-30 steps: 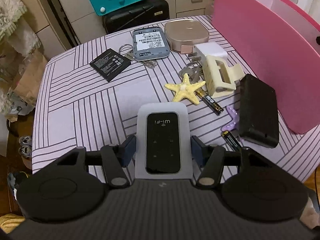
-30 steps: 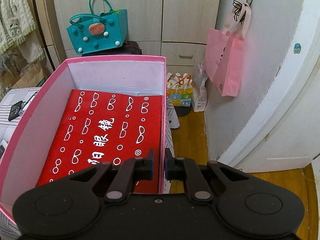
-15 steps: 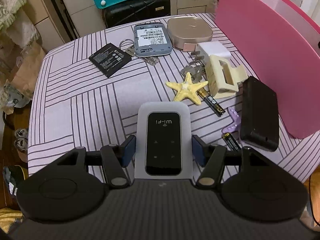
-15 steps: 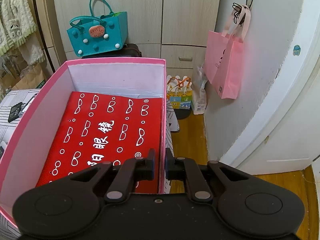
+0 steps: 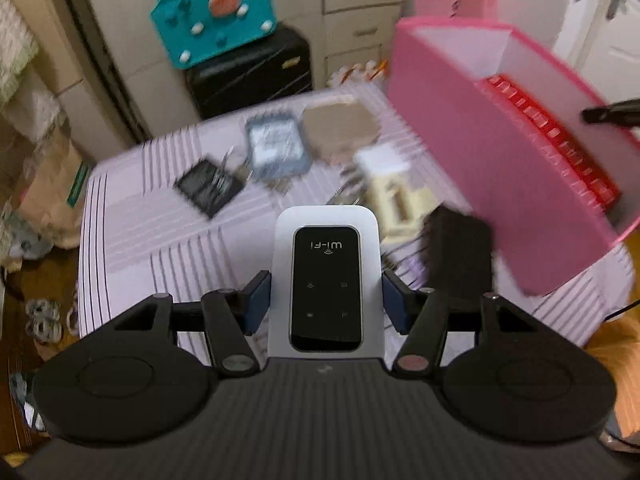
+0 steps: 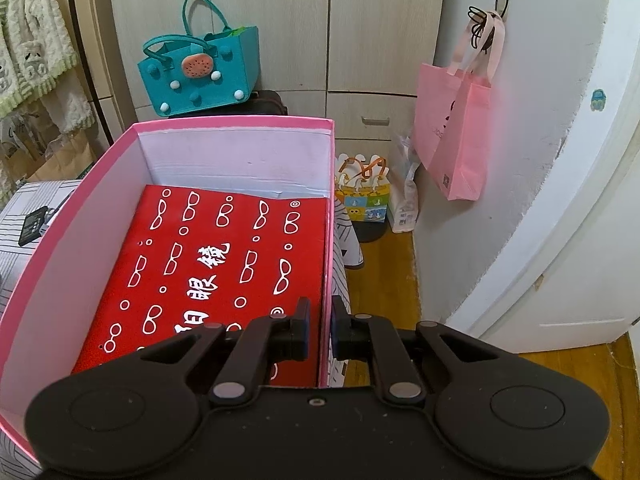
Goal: Organize rigid objects
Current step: 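Carry the white router with the left tool into the pink box and release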
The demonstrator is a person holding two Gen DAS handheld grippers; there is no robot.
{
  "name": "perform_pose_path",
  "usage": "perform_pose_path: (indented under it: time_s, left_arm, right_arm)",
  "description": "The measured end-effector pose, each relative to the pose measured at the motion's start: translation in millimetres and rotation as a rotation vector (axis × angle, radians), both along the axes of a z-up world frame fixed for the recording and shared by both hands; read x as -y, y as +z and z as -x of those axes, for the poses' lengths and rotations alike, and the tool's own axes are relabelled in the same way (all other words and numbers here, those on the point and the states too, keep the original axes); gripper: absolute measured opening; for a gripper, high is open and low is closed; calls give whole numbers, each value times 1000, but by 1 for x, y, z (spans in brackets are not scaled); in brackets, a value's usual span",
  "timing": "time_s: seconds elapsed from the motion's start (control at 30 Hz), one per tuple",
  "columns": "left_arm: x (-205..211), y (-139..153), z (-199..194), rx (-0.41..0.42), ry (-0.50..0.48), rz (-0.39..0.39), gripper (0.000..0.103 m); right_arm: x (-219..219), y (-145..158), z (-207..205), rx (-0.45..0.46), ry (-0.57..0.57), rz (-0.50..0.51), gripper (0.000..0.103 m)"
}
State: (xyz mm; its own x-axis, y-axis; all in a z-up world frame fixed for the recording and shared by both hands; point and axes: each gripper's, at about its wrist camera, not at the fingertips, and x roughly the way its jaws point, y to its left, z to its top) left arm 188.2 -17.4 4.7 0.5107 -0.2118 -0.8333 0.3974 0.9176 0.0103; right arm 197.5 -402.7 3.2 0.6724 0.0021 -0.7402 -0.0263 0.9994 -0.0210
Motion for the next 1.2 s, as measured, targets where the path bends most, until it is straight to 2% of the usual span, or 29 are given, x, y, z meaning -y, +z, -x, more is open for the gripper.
perform_pose_path:
  time_s: [0.23,0.4,0.57,0.73,0.87,1.0,1.2]
  left_arm:
    - [59,63,-1,44,-182,44,57]
    - [116,87,-13,53,-305,76,57]
    - [175,69,-30,-25,-380,90,57]
    - [214,32,-41,-115,-420,53,58]
    - [214,18,-37,-149,-433,33,55]
    - [203,24,-28,-88,-432,20,57]
    - [171,39,-22,-48,-390,25,57]
  right_arm:
    - [-1,1,0,3,6,11,13]
    - [-3,3,1,-2,17,29,12]
    - [-3,3,0,-13,23,26,12]
    - [-1,4,-2,-22,28,22,12]
    - [-1,4,-2,-23,34,24,12]
    - [-1,2,-1,-21,39,22,12]
    - [0,2,-1,-21,38,16,12]
